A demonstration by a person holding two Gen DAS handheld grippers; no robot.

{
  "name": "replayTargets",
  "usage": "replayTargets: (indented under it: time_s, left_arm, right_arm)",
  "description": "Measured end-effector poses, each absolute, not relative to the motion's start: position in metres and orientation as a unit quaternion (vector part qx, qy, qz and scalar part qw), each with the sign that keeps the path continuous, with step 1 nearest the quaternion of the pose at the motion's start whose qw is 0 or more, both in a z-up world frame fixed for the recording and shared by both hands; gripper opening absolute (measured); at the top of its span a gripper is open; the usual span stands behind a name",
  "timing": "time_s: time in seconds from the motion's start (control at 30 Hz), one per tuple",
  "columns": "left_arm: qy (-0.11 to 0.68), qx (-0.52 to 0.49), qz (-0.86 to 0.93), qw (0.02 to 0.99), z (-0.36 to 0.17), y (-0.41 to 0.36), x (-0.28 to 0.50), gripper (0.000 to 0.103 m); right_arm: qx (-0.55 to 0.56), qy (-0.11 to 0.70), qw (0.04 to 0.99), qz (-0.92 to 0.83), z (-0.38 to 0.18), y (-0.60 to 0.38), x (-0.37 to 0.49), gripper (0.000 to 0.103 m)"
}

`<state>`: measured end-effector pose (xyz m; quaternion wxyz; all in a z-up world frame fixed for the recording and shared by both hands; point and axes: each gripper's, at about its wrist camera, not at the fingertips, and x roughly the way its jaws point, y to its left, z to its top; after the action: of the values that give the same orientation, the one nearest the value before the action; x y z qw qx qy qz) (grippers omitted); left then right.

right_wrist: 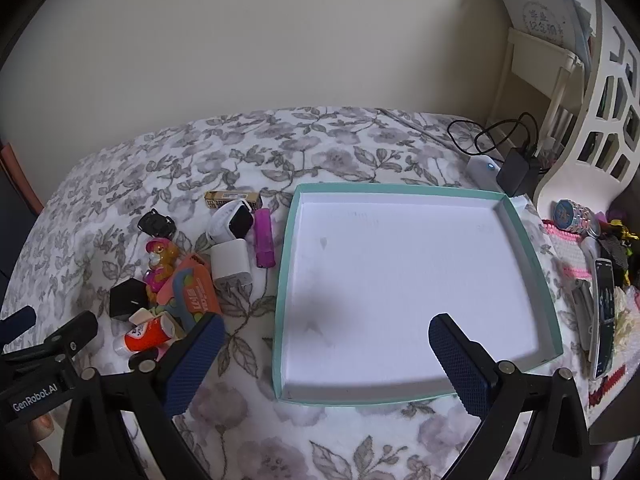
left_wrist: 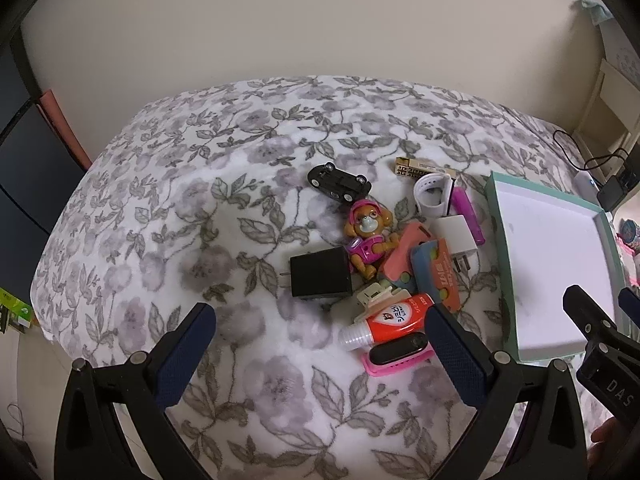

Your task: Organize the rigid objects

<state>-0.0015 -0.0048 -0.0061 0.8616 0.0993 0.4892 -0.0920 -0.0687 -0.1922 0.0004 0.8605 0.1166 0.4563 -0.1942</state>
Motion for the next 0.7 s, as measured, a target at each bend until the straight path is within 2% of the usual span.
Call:
replayTargets:
  time_s: [0.7]
  left_arm:
    - [0.489,0.101,-0.092,0.862,-0.009,-0.0075,-0.0031,0.103]
  right_arm:
    - [0.119,0.467,0.857,-0.181,-0.0051,-0.1891,-0.0655,0.103]
